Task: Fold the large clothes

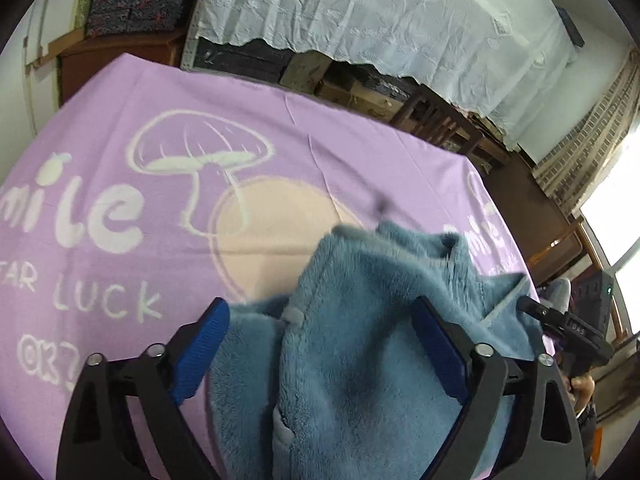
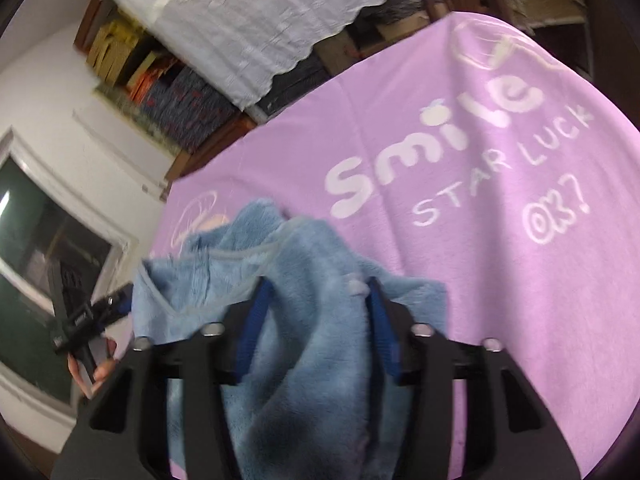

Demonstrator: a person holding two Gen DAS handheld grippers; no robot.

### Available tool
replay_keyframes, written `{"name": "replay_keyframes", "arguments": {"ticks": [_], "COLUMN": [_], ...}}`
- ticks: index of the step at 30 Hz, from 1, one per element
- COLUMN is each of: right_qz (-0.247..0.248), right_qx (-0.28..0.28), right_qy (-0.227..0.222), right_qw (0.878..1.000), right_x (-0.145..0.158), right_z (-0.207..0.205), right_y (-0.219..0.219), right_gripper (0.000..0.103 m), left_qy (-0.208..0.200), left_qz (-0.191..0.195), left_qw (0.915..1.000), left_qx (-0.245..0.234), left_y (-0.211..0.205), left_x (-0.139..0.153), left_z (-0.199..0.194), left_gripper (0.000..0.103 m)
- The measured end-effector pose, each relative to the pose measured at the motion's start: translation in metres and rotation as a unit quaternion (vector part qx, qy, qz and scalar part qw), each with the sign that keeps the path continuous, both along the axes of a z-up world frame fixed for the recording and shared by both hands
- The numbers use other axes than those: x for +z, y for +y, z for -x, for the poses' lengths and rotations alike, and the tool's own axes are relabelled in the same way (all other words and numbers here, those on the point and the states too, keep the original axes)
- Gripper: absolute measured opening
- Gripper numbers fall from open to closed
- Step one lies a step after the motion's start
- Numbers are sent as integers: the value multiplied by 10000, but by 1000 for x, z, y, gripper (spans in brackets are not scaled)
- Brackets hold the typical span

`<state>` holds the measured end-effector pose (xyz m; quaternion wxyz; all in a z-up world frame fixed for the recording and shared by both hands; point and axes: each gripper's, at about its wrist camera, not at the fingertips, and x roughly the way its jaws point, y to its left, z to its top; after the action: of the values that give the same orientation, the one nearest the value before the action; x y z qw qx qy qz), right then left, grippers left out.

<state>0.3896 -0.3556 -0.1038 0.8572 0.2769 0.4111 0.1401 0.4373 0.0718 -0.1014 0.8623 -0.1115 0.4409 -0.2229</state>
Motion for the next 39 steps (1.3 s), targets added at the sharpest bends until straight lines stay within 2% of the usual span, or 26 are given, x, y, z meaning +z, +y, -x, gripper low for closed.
{"name": "replay_keyframes", "arguments": {"ticks": [1,3,4,5,6,8,10,12,13,15,17,18,20,23,25,26,29,31,33,36,39], "right_qz": [80,211,233,282,298,217,158,71,67,4,-186,-452,-573,-306,196,406,803,814,792,894,991], "right_qx": [22,70,63,25,-16,-143,-260,-402,-512,-593,-560,-554,-548,-597,-831,-919,-1122,-1133,-1003,-697,-354], "right_qy": [-20,-37,-36,-35,-50,-233,-599,-807,-756,-363,303,354,359,259,25,-98,-460,-629,-746,-903,-914], "right_qw": [10000,9997,9997,9996,9995,9994,9977,9959,9958,9976,9978,9968,9962,9974,9963,9949,9894,9882,9890,9894,9902], "right_x": [0,-2,-3,-3,-2,8,26,34,31,12,-22,-32,-33,-25,-9,-2,19,29,36,46,45], "right_z": [1,3,3,2,1,3,6,7,4,-7,-19,-19,-20,-17,-7,-2,8,13,18,21,22], "right_y": [3,6,5,5,5,4,3,-3,-7,-12,-16,-20,-24,-22,-20,-20,-14,-10,2,26,51], "right_gripper": [44,43,37,27,12,11,11,11,11,11,14,14,16,28,42,43,43,43,43,43,43], "left_qy": [3,10,14,-9,-52,-293,-601,-803,-783,-521,-195,-162,-180,-123,-236,-414,-852,-1021,-1177,-1404,-1524], "left_qz": [-54,-133,-112,-122,-139,-76,-36,-112,-182,-458,-655,-613,-632,-620,-554,-658,-873,-828,-946,-1314,-1724], "left_qw": [10000,9999,9999,9999,9998,9995,9981,9964,9964,9972,9973,9975,9972,9971,9966,9946,9891,9891,9877,9813,9730], "left_qx": [-23,-92,-113,-119,-110,11,134,249,266,279,284,299,356,413,555,692,829,664,405,71,-147], "left_y": [-2,-4,-4,-5,-4,1,5,7,6,-1,-5,-3,-2,1,7,9,3,-13,-38,-78,-108], "left_x": [-3,-10,-12,-12,-10,1,15,24,21,3,-18,-19,-17,-14,-1,9,32,45,51,49,33], "left_z": [-1,-3,-3,-3,-2,4,12,16,15,8,-2,-4,-5,-4,1,6,21,32,43,56,65], "left_gripper": [83,58,51,36,26,22,16,16,16,16,16,17,21,25,34,41,44,45,48,55,56]}}
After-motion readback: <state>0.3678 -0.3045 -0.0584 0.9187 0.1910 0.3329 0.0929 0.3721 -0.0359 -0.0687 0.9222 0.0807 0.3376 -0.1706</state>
